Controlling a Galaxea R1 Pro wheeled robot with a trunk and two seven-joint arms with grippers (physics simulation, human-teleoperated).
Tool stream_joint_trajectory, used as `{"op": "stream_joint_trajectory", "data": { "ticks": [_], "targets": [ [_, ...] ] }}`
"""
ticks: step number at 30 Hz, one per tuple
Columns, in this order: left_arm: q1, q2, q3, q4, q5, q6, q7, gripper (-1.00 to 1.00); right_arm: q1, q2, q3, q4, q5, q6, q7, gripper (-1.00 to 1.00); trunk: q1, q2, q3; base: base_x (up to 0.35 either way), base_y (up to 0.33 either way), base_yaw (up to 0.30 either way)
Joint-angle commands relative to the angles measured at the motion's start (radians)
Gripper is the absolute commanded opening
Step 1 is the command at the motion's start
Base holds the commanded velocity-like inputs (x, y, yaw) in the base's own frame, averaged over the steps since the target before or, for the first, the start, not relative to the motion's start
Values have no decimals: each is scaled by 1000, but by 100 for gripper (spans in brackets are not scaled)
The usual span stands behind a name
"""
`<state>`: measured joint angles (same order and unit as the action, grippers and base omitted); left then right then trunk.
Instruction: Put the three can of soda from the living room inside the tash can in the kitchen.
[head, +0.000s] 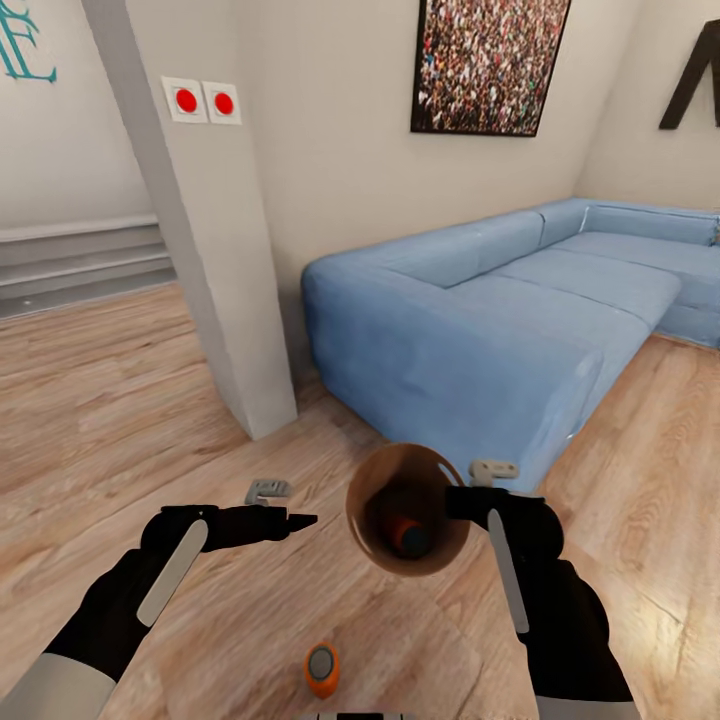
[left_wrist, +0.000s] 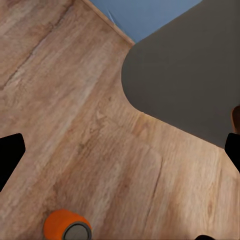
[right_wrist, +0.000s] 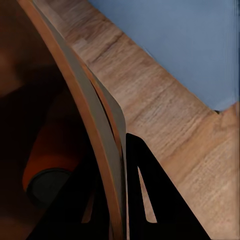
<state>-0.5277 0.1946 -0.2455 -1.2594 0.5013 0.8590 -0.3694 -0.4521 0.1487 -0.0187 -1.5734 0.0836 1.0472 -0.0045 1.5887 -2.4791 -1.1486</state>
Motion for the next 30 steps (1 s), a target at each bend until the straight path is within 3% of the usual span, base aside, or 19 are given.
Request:
{"op": "stream_joint_trajectory", "data": {
  "ticks": [1, 30],
  "targets": [
    [0, 1, 0, 0, 0, 0, 0, 100, 0, 0, 1, -1, -19, 0, 3, -100, 0, 0, -1, 0, 0, -143],
    [0, -1, 0, -1, 2, 1, -2, 100, 0, 0, -7, 0, -19, -1, 6, -100, 0, 0, -43, 0, 0, -5]
  ]
}}
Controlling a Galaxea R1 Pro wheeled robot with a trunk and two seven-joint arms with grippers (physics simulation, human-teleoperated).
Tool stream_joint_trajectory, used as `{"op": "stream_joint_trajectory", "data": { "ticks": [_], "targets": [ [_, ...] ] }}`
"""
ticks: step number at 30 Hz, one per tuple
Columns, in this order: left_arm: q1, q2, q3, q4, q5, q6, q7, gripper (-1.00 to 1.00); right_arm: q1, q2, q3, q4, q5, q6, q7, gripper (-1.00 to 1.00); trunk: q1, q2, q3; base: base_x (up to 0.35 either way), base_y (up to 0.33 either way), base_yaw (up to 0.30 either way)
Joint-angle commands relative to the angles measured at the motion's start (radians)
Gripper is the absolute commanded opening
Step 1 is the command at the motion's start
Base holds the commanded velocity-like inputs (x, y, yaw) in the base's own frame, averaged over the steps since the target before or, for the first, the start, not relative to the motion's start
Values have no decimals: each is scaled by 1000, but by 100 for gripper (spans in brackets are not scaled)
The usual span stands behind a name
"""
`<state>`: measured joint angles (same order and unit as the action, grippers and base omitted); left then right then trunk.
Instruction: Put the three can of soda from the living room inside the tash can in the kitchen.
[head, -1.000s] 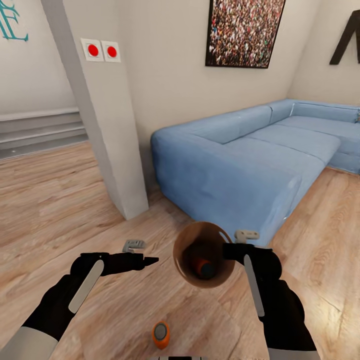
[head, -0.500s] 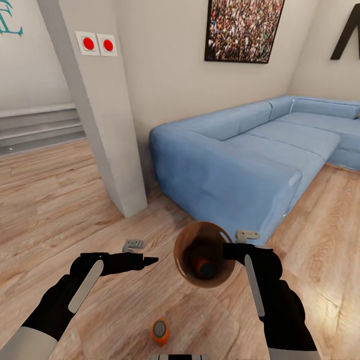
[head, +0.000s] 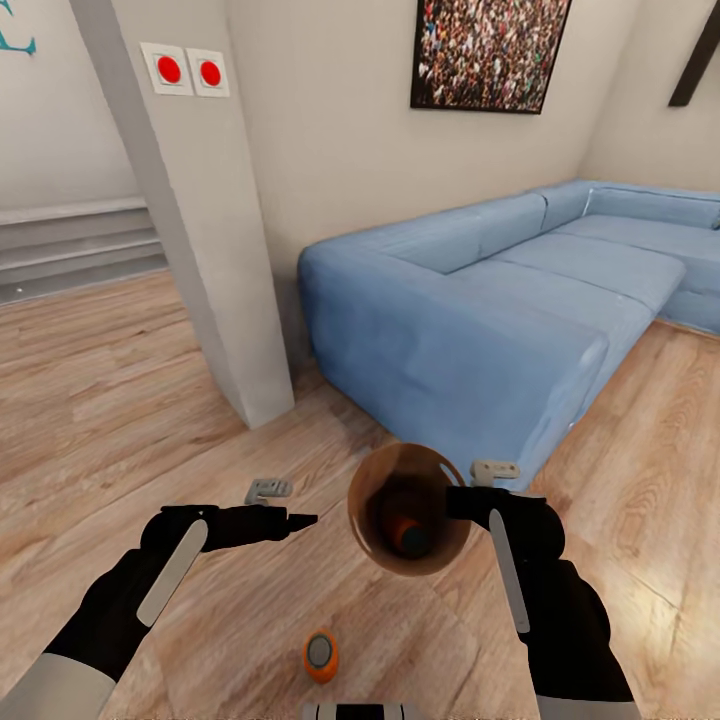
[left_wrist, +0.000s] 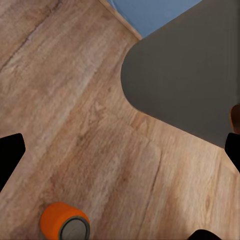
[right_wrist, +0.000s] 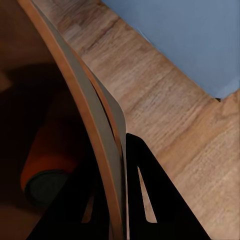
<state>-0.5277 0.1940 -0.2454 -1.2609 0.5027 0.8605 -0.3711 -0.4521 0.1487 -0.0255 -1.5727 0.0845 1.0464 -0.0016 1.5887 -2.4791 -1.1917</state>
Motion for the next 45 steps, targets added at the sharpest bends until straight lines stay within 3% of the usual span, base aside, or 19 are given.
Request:
{"op": "stream_joint_trajectory", "data": {
  "ticks": [1, 45],
  "targets": [
    [0, 0, 0, 0, 0, 0, 0, 100, 0, 0, 1, 0, -20, 0, 3, -100, 0, 0, -2, 0, 0, 0],
    [0, 2, 0, 0, -1, -1, 1, 100, 0, 1, -4, 3, -22, 1, 7, -100, 0, 0, -72, 0, 0, 0]
  ]
}}
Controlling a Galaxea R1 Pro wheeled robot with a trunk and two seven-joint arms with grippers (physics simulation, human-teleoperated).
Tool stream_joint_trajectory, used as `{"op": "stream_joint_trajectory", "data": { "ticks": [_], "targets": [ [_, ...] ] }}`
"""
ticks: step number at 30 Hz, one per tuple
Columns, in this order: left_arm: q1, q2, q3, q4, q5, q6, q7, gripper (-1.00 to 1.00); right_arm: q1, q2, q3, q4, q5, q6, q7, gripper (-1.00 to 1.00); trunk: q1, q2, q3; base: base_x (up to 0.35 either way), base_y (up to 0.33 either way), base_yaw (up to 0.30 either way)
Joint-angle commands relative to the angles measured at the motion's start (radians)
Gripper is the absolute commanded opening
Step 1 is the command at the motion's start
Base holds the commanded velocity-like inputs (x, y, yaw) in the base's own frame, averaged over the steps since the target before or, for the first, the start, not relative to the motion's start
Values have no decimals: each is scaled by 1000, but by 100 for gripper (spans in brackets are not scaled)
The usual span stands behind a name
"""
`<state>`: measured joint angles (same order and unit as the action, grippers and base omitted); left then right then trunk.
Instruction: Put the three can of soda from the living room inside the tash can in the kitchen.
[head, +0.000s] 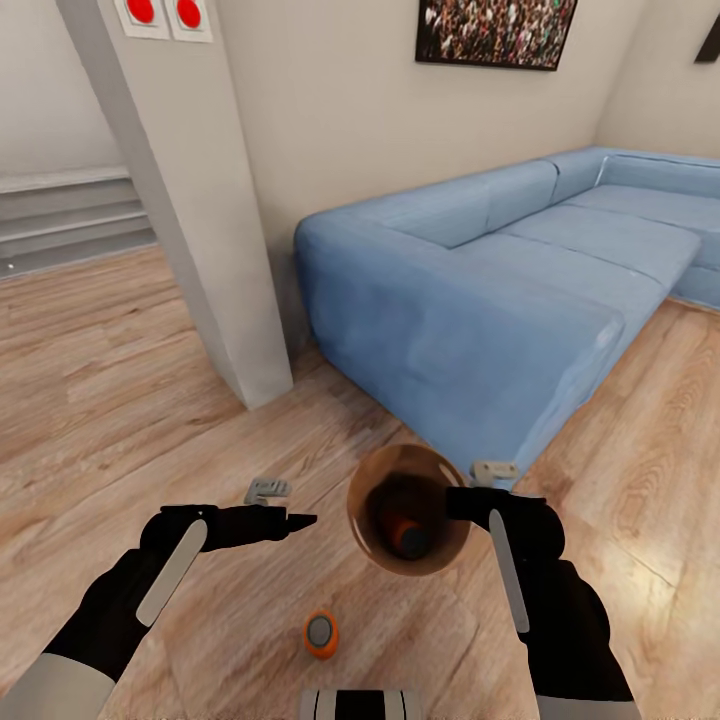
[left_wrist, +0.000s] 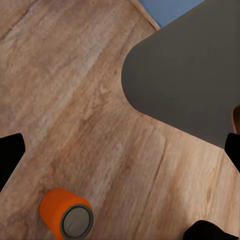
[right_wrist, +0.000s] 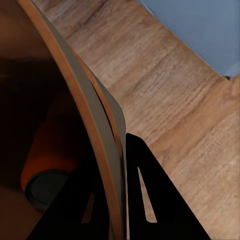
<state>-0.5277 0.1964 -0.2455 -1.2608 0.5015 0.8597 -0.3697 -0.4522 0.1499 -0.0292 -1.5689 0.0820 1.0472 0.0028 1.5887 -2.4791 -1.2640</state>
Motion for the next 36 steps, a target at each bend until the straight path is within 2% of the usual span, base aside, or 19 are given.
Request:
{"op": "stream_joint_trajectory", "data": {
  "ticks": [1, 16, 27, 36],
  "targets": [
    [0, 0, 0, 0, 0, 0, 0, 100, 0, 0, 0, 0, -20, 0, 3, -100, 0, 0, -2, 0, 0, 0],
    [0, 1, 0, 0, 0, 0, -1, 100, 0, 0, 0, 0, -20, 0, 3, -100, 0, 0, -26, 4, 0, 0],
    [0, 0, 0, 1, -12, -1, 0, 100, 0, 0, 2, 0, -22, 0, 12, -100, 0, 0, -43, 223, -153, 0],
    [0, 0, 0, 1, -13, 1, 0, 100, 0, 0, 3, -3, -22, 0, 16, -100, 0, 0, -54, 33, -29, 0]
  ]
}}
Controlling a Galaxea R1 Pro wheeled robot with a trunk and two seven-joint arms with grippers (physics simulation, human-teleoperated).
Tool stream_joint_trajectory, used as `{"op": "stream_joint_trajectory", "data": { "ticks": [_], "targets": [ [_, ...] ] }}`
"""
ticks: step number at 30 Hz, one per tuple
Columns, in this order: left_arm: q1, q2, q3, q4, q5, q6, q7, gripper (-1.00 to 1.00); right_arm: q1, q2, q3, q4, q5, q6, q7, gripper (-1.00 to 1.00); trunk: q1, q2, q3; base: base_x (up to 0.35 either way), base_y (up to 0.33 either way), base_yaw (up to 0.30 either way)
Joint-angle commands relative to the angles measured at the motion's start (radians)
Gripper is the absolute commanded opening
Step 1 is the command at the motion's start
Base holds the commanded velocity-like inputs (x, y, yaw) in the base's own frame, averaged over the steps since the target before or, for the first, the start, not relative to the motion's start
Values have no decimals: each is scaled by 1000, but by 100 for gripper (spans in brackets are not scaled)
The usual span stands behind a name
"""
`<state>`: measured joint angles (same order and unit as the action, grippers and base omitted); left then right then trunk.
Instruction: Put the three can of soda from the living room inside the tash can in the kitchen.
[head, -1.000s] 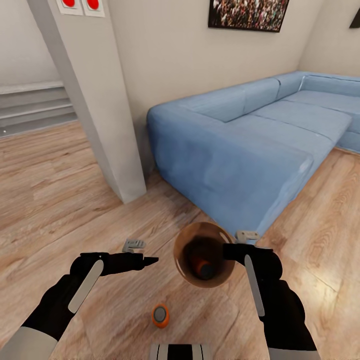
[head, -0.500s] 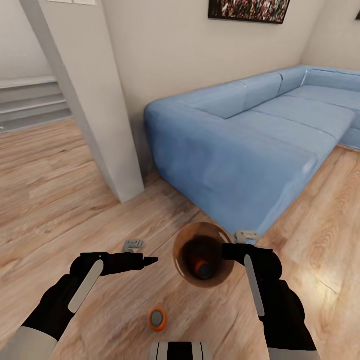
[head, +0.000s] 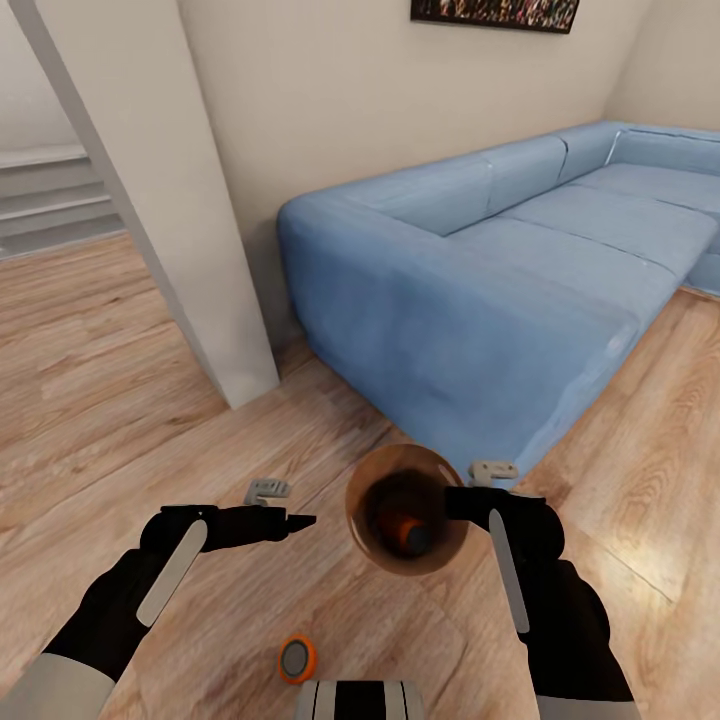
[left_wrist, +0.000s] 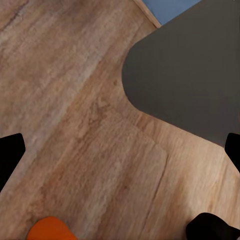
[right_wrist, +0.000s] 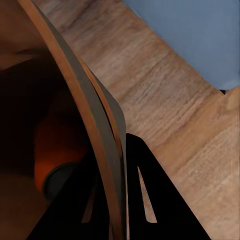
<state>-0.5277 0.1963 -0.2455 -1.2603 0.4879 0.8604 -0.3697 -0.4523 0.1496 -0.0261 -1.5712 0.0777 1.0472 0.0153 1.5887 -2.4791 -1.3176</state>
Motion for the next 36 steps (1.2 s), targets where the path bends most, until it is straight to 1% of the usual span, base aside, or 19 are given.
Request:
{"op": "stream_joint_trajectory", "data": {
  "ticks": [1, 9, 22, 27, 36],
  "targets": [
    [0, 0, 0, 0, 0, 0, 0, 100, 0, 0, 0, -1, -18, 0, 3, -100, 0, 0, 0, 1, -1, 0],
    [0, 1, 0, -1, 0, 0, 0, 100, 0, 1, 5, -1, -18, 0, 2, -100, 0, 0, -2, 0, 0, 21],
    [0, 2, 0, -1, 0, 0, 0, 100, 0, 1, 11, -1, -18, -1, 3, -100, 0, 0, -21, 0, 0, 19],
    [0, 2, 0, -1, 0, 0, 0, 100, 0, 0, 9, -1, -18, 0, 3, -100, 0, 0, -24, 0, 0, -1],
    [0, 2, 0, -1, 0, 0, 0, 100, 0, -1, 9, -1, -18, -2, 3, -100, 0, 0, -34, 0, 0, -87]
  ]
}}
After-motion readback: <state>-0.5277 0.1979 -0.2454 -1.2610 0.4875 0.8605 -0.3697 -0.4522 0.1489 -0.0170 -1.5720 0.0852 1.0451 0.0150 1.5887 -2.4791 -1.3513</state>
